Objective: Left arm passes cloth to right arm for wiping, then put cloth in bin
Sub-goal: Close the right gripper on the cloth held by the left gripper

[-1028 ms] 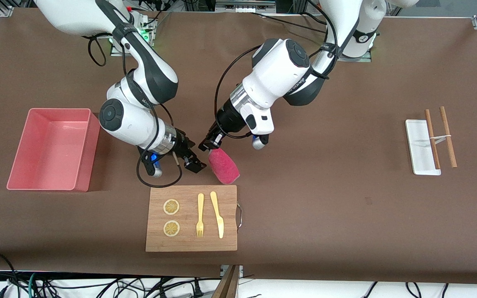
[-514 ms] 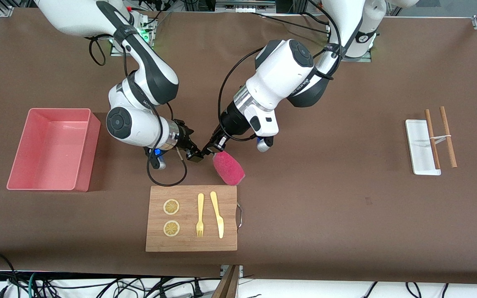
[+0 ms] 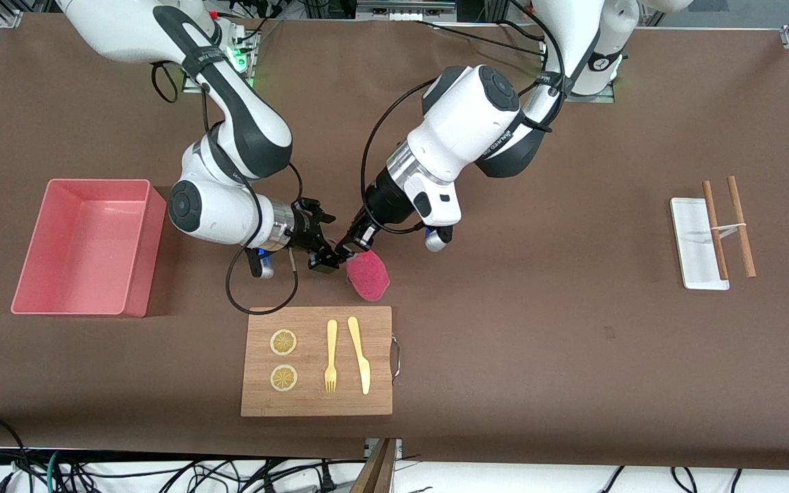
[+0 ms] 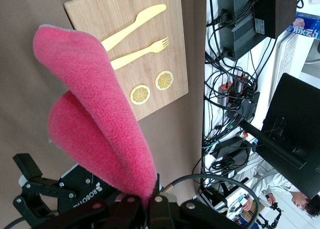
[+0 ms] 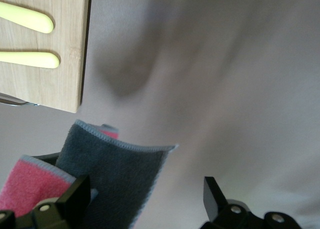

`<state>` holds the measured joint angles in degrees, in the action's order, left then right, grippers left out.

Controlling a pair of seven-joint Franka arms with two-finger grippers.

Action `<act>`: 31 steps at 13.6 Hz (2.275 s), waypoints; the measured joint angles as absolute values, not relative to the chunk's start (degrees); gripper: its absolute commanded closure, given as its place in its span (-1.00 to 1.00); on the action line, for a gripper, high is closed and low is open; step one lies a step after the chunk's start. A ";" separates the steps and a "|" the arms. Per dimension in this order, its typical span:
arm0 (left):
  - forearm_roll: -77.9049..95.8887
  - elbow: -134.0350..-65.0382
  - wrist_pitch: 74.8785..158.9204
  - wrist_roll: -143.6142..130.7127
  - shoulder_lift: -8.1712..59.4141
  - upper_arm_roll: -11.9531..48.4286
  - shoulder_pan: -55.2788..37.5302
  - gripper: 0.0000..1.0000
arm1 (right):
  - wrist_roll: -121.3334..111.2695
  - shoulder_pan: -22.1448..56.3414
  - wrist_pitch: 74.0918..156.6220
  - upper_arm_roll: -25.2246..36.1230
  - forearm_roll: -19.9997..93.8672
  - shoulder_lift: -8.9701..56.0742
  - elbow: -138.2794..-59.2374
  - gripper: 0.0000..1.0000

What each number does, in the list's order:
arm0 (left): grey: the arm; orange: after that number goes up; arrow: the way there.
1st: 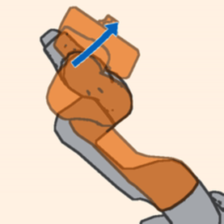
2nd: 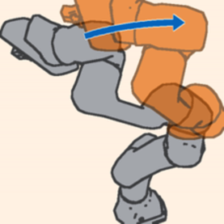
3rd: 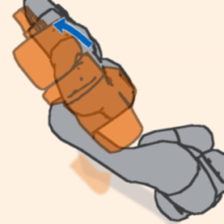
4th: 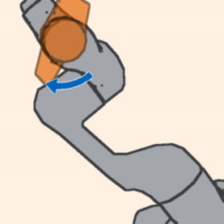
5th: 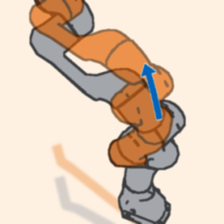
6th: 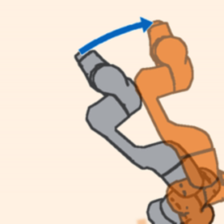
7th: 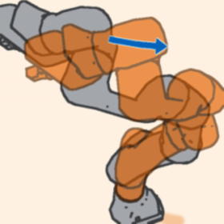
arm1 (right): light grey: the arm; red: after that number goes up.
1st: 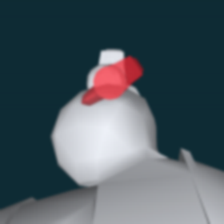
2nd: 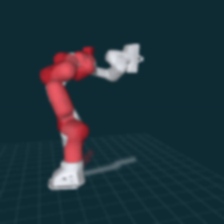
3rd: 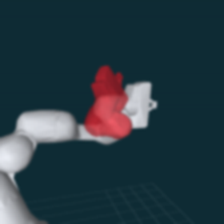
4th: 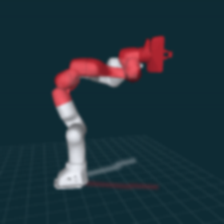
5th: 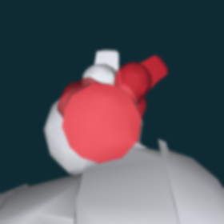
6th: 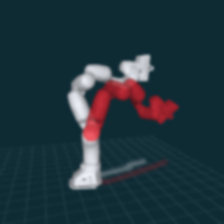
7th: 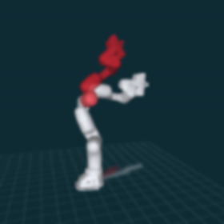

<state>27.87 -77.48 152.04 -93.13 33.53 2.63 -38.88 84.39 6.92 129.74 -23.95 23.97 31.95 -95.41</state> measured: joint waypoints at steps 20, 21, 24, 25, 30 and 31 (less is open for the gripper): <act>27.87 -77.48 151.27 -93.19 33.44 3.10 -39.51 1.00 | 84.56 6.49 135.91 -23.96 35.18 30.99 -99.36 1.00; 27.87 -77.48 151.26 -93.19 33.44 3.09 -39.51 1.00 | 84.56 6.49 135.91 -23.97 35.19 30.99 -99.36 1.00; 27.87 -77.48 151.21 -93.19 33.43 3.02 -39.51 1.00 | 84.56 6.49 135.91 -24.00 35.19 30.98 -99.36 1.00; 27.87 -77.48 151.20 -93.19 33.43 2.99 -39.51 1.00 | 84.56 6.49 135.91 -24.00 35.19 30.97 -99.36 1.00; 27.87 -77.48 150.20 -93.15 33.40 2.84 -39.41 -0.93 | 84.54 6.49 135.91 -24.10 35.19 30.78 -99.36 1.00; 27.87 -77.47 149.82 -93.12 33.33 2.78 -39.31 -1.00 | 84.54 6.49 135.91 -24.10 35.19 30.77 -99.36 1.00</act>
